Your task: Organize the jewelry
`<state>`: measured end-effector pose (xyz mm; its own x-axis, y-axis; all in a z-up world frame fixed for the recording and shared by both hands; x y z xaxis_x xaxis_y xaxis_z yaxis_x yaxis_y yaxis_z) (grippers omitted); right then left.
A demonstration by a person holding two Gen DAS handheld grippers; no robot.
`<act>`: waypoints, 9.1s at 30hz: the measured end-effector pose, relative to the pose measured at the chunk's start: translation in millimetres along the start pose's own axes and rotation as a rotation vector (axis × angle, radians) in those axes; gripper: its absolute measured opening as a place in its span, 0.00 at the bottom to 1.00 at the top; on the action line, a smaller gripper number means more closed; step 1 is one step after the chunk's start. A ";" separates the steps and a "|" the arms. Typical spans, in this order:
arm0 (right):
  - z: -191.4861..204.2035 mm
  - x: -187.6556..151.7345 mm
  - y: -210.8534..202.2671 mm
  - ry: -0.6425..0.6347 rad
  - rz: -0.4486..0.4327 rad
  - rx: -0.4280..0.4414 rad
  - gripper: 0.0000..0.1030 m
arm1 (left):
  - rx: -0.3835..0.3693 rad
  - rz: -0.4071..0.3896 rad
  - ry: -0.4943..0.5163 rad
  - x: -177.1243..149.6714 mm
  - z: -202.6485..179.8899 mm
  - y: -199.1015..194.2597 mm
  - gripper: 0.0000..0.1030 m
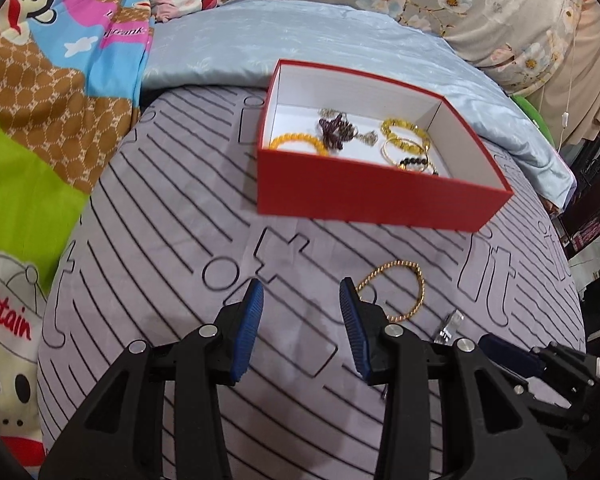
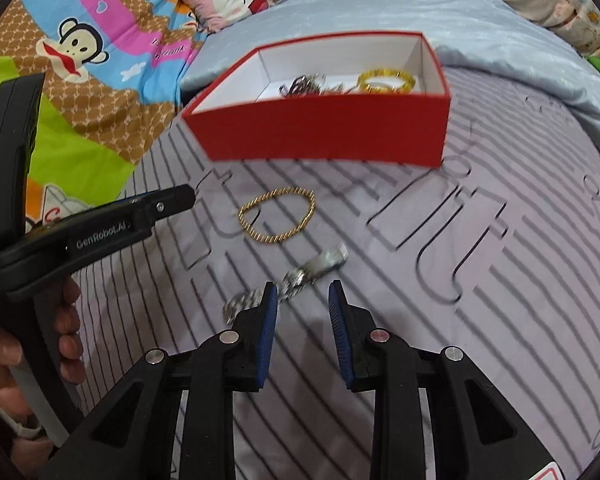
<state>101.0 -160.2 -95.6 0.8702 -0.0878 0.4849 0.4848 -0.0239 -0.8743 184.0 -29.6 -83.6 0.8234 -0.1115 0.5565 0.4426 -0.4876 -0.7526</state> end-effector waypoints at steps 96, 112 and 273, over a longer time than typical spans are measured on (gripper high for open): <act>-33.7 40.8 -48.5 0.139 -0.119 -0.063 0.29 | -0.180 -0.083 0.099 37.1 -68.6 -25.2 0.00; -25.4 149.7 -80.3 0.083 -0.290 -0.028 0.28 | -0.173 -0.223 0.160 128.7 -82.1 -50.4 0.00; -55.8 96.4 -29.1 0.162 -0.226 -0.278 0.75 | 0.222 -0.156 0.041 66.8 -27.6 -14.1 0.91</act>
<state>165.9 -223.6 -24.7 0.7081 -0.2047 0.6758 0.6011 -0.3276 -0.7290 223.0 -54.0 -26.1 0.7260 -0.0872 0.6821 0.6338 -0.3002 -0.7129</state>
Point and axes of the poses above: each gripper's, at about its wrist camera, not at the fingertips, and y roughly the way its jaws point, z to its left, x to its top, the point moved 8 cm from there along y, roughly the way its jaws point, and after that the axes turned 14 degrees about -x, right-handed, at the moved point
